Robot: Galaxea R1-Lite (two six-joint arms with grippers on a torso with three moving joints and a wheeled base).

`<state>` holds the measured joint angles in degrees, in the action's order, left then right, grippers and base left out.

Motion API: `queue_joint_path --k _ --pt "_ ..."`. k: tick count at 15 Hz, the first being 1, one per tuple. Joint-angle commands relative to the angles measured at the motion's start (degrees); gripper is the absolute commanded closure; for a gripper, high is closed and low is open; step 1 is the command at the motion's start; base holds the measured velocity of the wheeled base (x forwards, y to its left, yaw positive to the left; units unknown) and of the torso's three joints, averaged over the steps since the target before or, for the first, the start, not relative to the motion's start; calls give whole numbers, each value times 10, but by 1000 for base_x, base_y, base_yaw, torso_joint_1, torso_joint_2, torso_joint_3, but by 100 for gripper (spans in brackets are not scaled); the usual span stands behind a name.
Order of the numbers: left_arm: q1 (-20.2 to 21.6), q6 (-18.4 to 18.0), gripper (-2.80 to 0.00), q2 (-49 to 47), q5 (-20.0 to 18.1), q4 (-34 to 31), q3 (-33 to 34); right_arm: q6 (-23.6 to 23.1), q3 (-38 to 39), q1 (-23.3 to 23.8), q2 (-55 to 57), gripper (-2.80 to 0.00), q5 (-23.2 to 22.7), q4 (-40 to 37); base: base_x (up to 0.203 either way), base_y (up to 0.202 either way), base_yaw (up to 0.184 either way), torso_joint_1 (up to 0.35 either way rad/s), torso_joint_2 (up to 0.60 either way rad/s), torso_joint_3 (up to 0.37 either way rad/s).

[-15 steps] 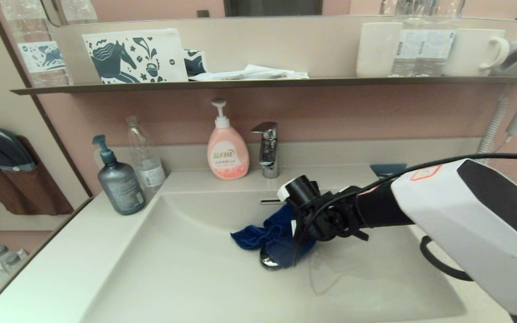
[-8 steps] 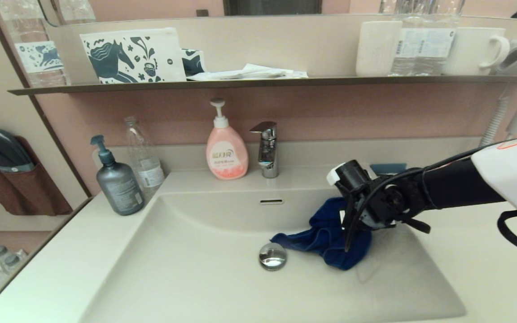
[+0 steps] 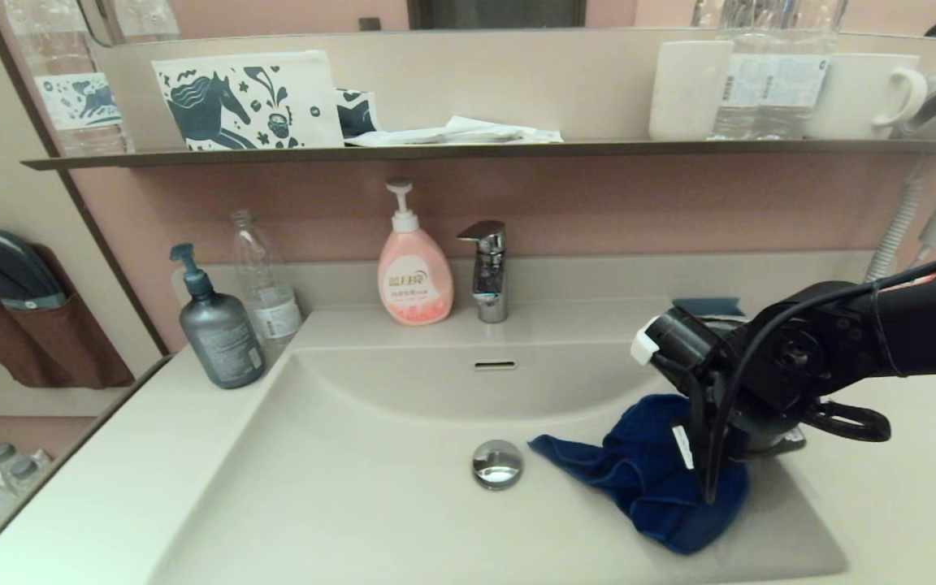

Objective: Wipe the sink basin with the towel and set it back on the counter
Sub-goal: Wipe the sink

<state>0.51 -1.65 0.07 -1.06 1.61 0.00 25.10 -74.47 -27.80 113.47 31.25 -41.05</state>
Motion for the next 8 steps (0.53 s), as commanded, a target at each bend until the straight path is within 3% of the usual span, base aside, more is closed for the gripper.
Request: queue_joint_path --k 1,4,6,8 --pt "0 0 0 -1 0 1 0 22 4 -10 -10 0 -5 -80 0 0 0 0 0 0" --pt "0 0 0 -1 0 0 0 41 3 -43 9 0 -28 -162 0 0 0 0 0 0" --pt "0 0 0 -1 0 0 0 57 0 -69 42 0 -46 -172 0 0 0 0 0 0" --pt "0 0 0 -1 0 1 0 87 -32 -103 81 0 -100 -163 0 0 0 0 0 0"
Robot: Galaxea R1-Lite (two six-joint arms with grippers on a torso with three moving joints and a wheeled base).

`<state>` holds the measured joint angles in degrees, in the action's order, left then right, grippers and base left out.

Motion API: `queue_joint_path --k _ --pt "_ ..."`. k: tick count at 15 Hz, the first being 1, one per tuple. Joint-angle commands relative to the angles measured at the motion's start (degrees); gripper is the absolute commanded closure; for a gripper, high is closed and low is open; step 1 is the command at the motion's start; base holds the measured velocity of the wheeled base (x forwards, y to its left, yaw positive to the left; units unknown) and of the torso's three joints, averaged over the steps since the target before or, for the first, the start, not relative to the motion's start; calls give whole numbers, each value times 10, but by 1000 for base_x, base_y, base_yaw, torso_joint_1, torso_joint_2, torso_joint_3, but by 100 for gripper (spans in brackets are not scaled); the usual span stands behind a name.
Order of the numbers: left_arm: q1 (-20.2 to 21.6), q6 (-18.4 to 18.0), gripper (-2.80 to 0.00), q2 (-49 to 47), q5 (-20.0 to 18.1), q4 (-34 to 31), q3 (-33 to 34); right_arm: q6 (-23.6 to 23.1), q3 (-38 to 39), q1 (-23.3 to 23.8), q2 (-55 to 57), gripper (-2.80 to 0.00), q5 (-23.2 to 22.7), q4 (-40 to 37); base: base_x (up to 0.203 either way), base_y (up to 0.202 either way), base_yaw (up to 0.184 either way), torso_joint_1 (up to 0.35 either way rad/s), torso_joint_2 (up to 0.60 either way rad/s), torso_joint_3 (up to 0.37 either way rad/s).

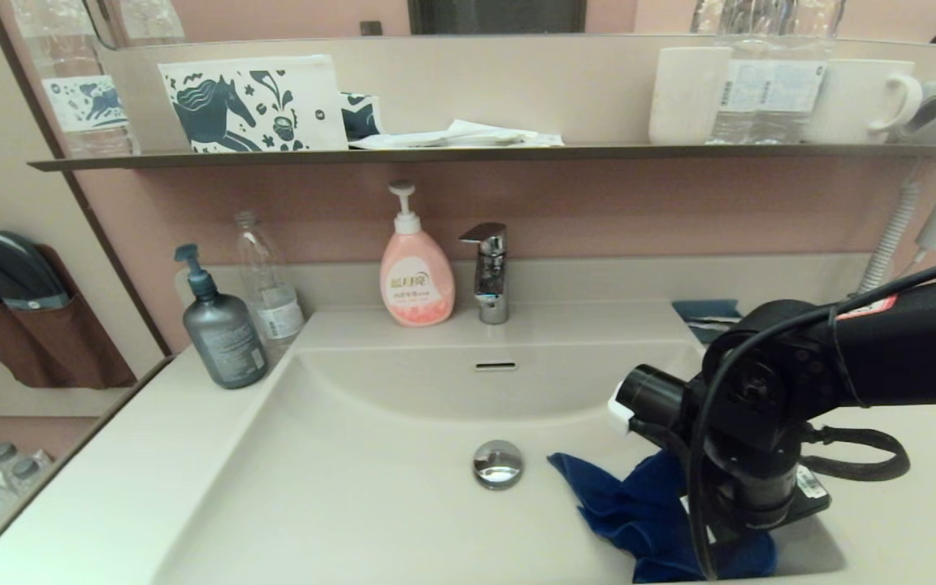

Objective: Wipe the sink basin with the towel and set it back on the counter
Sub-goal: Wipe the sink

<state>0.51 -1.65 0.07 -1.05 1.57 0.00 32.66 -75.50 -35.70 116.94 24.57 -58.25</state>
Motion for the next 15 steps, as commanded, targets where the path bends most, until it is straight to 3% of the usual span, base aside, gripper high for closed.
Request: queue_joint_path --k 1,9,15 --pt "0 0 0 -1 0 1 0 23 -45 -35 65 0 -64 14 0 0 0 0 0 0" --pt "0 0 0 -1 0 1 0 67 -225 -74 207 0 -158 79 0 0 0 0 0 0" --pt "0 0 0 -1 -1 0 0 87 -376 -141 299 0 -214 90 0 0 0 0 0 0"
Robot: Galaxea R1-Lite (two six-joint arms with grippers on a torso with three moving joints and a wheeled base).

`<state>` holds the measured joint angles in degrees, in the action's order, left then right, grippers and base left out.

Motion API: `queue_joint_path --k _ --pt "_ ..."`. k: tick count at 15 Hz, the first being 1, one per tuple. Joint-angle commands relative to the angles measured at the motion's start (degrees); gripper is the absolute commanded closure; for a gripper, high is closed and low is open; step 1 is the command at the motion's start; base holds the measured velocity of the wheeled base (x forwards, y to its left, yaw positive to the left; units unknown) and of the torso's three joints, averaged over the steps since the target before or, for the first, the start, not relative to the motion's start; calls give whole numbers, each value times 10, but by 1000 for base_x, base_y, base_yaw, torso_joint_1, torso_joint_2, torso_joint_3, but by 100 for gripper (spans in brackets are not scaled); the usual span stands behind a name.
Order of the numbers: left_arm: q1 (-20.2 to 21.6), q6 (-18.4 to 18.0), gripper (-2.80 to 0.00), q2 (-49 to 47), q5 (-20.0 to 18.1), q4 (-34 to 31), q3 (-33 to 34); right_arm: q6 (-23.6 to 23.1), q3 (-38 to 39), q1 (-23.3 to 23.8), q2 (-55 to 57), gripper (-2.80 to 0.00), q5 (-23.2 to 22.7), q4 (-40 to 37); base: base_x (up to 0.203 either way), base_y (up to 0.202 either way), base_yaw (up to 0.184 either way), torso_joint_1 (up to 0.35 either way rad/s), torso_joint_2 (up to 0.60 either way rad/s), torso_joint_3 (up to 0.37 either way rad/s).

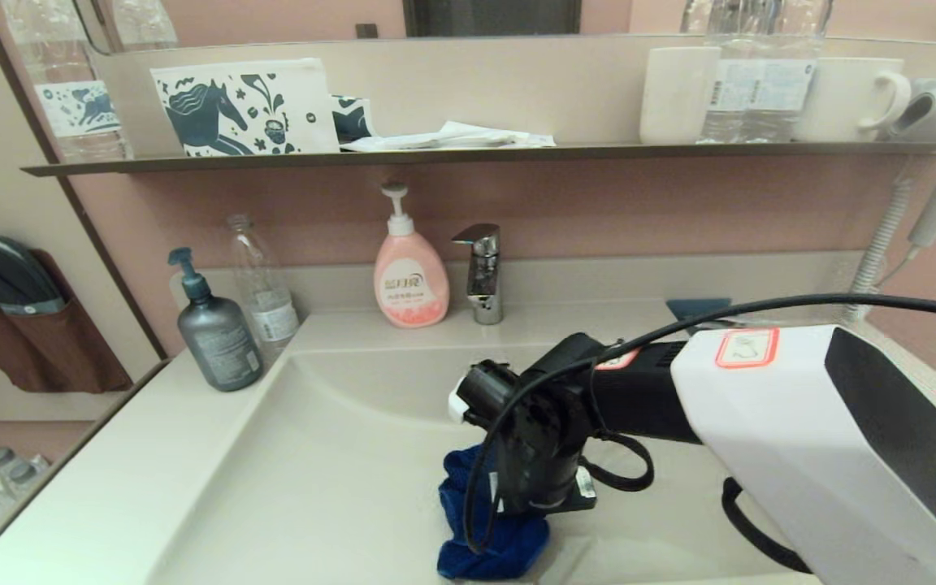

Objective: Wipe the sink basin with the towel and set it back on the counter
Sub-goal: Wipe the sink

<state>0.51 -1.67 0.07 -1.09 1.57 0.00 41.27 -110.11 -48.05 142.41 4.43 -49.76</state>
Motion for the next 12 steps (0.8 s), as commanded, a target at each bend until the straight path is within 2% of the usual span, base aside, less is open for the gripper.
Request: queue_joint_path --k 1,6,9,12 --pt "0 0 0 -1 0 1 0 -1 -32 -23 46 0 -23 22 0 0 0 0 0 0" --pt "0 0 0 -1 0 0 0 -1 -31 -37 42 0 -29 187 0 0 0 0 0 0" --pt "0 0 0 -1 0 0 0 -1 -30 -32 37 0 35 273 0 0 0 0 0 0" --pt "0 0 0 -1 0 1 0 -17 -29 -12 36 0 95 311 0 0 0 0 0 0"
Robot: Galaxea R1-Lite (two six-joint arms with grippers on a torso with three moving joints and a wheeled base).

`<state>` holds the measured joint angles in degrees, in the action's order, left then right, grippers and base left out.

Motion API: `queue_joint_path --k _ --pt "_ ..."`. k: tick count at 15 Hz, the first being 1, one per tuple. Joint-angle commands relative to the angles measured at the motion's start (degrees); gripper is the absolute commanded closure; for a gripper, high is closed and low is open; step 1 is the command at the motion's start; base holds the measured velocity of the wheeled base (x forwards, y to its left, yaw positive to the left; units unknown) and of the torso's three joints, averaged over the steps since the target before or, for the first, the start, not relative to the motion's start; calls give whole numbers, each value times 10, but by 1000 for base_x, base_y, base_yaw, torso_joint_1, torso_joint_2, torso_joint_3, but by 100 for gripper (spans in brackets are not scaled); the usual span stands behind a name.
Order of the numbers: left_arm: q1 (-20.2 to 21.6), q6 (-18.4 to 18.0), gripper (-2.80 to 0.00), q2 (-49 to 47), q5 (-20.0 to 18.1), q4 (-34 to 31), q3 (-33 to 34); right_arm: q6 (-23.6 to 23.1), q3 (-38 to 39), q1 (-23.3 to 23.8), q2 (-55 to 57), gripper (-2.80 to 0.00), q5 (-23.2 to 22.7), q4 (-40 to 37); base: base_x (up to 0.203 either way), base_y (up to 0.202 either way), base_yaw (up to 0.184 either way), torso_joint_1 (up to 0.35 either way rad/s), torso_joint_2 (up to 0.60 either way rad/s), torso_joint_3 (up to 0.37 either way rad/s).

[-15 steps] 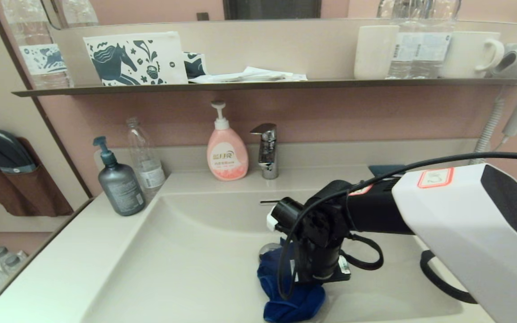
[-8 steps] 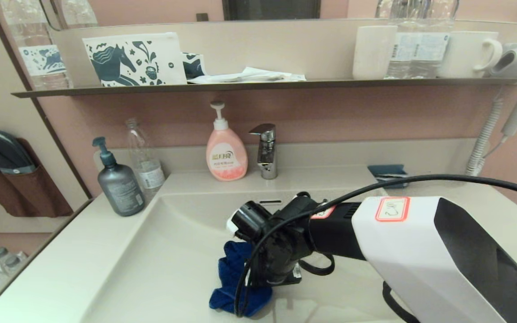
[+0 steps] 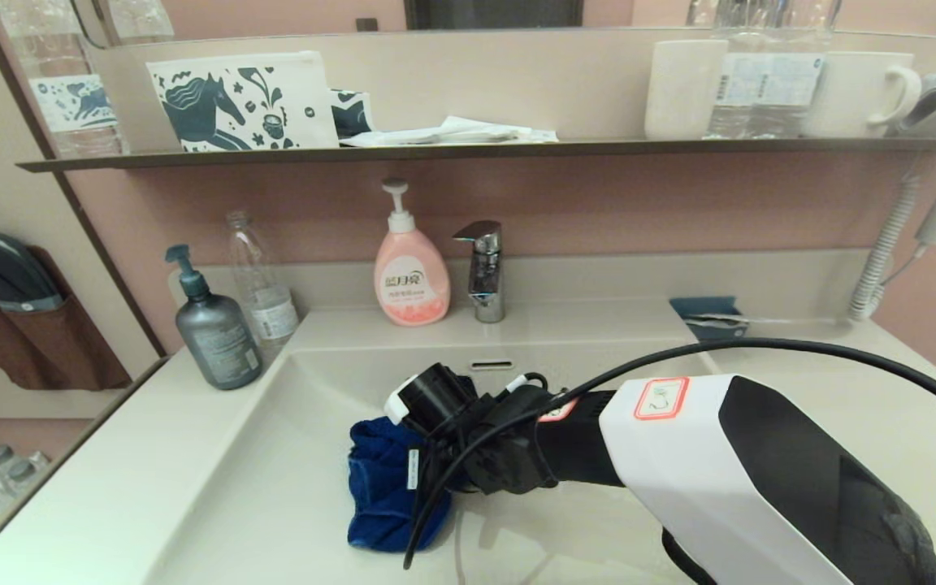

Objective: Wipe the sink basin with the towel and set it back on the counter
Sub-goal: Wipe the sink

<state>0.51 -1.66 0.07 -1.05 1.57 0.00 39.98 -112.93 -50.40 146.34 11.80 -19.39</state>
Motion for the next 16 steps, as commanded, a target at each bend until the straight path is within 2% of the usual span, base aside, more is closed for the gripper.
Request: queue_joint_path --k 1,5,10,13,14,16 --pt "0 0 0 -1 0 1 0 -13 -1 20 -3 0 34 10 0 0 0 0 0 0" --pt "0 0 0 -1 -1 1 0 -29 13 58 -36 0 84 5 0 0 0 0 0 0" --pt "0 0 0 -1 0 0 0 -49 103 110 -91 0 142 4 0 0 0 0 0 0" --pt "0 0 0 -1 -1 0 0 -66 177 138 -157 0 158 1 0 0 0 0 0 0" --pt "0 0 0 -1 -1 1 0 -73 201 147 -179 0 164 -9 0 0 0 0 0 0" --pt "0 0 0 -1 -1 0 0 -76 229 161 -207 0 205 -81 0 0 0 0 0 0"
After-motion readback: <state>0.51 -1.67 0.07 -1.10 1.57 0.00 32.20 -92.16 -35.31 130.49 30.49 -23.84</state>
